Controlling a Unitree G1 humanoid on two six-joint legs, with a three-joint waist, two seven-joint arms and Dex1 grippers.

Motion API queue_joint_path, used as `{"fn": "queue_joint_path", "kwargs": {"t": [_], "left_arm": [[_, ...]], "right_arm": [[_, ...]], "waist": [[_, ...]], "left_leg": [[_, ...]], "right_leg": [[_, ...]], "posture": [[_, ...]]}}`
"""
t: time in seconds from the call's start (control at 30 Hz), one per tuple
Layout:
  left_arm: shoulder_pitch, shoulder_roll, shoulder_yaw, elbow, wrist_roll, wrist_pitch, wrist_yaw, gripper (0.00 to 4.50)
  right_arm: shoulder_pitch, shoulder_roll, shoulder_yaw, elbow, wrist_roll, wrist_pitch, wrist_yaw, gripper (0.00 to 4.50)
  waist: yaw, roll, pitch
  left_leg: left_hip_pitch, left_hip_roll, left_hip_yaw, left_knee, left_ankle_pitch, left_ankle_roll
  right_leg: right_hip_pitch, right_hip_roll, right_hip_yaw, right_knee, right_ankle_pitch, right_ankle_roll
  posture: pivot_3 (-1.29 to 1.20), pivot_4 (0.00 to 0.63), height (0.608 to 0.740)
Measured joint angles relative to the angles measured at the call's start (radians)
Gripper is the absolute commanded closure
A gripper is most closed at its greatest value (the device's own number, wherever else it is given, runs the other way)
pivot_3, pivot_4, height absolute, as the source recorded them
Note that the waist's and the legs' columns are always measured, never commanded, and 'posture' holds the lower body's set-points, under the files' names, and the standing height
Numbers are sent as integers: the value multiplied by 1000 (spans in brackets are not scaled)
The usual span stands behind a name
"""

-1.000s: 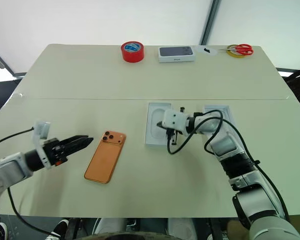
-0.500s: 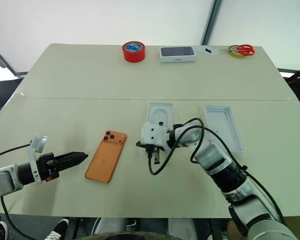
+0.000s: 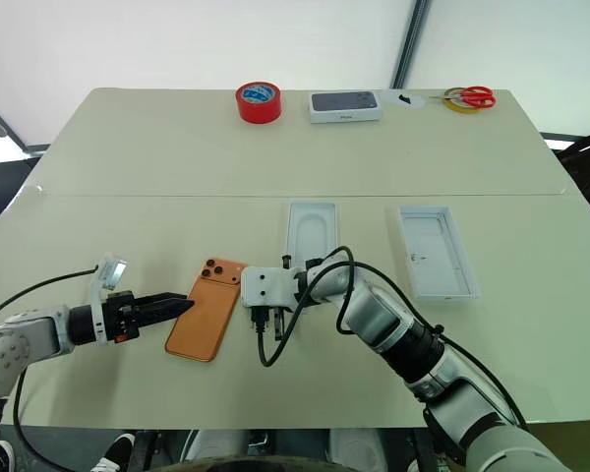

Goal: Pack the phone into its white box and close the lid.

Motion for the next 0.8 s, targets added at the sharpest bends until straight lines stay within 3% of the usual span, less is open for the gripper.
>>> {"fn": "queue_joint_path", "kwargs": {"t": [0.57,0.8], "left_arm": [[-160,-28,2,-35,-9,358,160,2075],[-187,-112,62,-57,-12,453,238,2075]], "right_arm": [[-8,17,-5,48,-24,-27,-2,4462],[-8,17,-29,64,-38,-34,-2,4462]], "waist": [[1,6,-15],[12,6,-15]], "left_leg": [[3,-1,0,0,0,0],[3,-1,0,0,0,0]], "right_leg": [[2,-1,0,1,0,0],[2,-1,0,1,0,0]], "posture": [[0,150,730],[0,150,730]]}}
